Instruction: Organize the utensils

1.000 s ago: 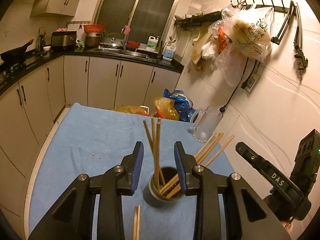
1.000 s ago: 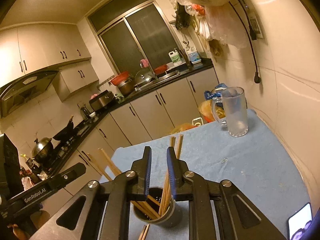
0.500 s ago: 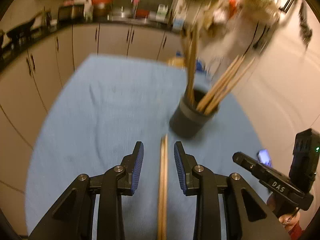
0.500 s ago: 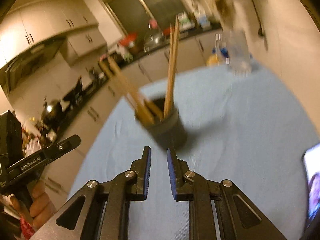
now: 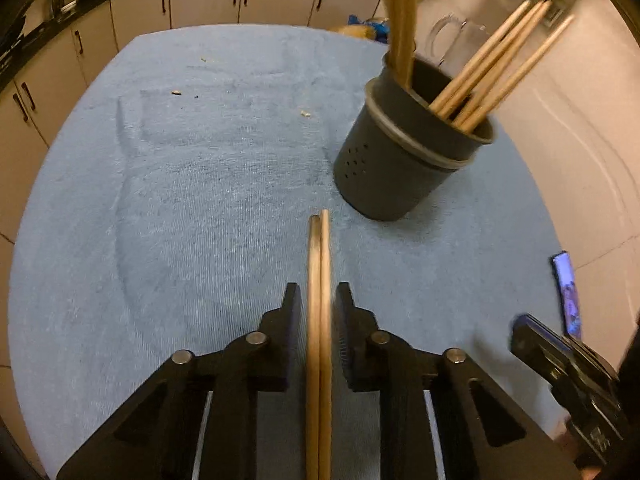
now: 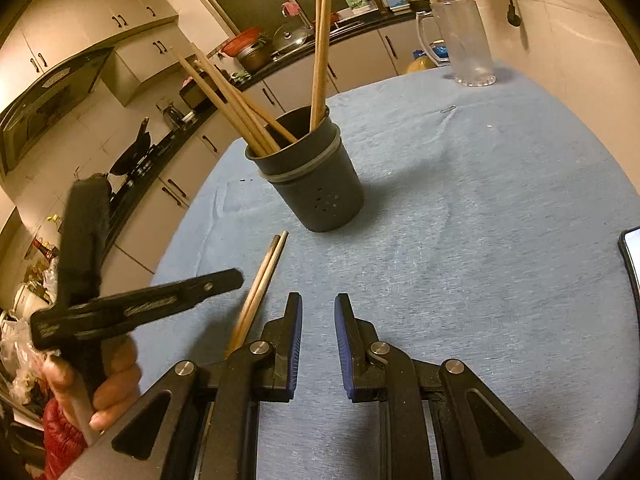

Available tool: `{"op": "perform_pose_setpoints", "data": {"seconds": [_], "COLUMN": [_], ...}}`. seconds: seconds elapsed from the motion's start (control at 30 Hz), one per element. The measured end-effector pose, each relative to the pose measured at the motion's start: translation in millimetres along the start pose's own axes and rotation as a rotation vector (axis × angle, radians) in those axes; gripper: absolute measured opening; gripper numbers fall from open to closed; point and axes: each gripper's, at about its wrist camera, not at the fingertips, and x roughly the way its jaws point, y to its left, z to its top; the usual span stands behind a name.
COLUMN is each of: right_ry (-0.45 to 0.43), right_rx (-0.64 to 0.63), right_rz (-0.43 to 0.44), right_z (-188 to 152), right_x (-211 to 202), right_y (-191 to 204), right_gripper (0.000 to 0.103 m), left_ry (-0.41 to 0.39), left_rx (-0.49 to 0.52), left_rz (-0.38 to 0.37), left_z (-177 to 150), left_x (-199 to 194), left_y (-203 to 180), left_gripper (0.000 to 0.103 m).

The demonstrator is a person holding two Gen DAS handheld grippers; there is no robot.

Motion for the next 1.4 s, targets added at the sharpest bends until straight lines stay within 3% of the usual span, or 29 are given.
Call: {"op": "perform_pose_setpoints", "data": {"seconds": [0.37, 0.6, 0.8, 1.0, 1.13, 1.2, 1.4], "right_ry": [0.015, 0.056, 0.148, 0.270, 0.280, 0.288, 0.392], "right_rx": [0.016, -0.014, -0.044, -0.046, -0.115, -0.157, -0.352], "right_rz": [-0.002, -0.002, 0.007, -0.041, -0.105, -0.123, -0.101], "right_z": [1, 5, 16, 17, 12, 10, -7], "right_x": [3, 17, 55, 106, 117, 119, 108], "right_y": [-2, 13, 44, 66, 81, 87, 104], "right_gripper": [0.018, 0.018, 0.018, 0.018, 0.018, 0.011, 0.010], "left_ry": [0.008, -0.035, -0.071, -0.077, -0.084, -0.084, -0.078], "left_rx": [-0.006, -0.112, -0.221, -0.236, -0.235, -0.231, -0.231], "left_rz": [0.051, 0.108, 0.120, 0.091, 0.086, 0.089, 0.087], "left_z": [2, -24, -55, -62, -63, -61, -59], "left_x": [16, -11, -34, -37, -37, -35, -33], "left_y": [6, 50, 95, 106, 107, 107, 107], "left_gripper": [0.007, 0.007, 0.007, 0.007, 0.007, 0.007, 0.007]}}
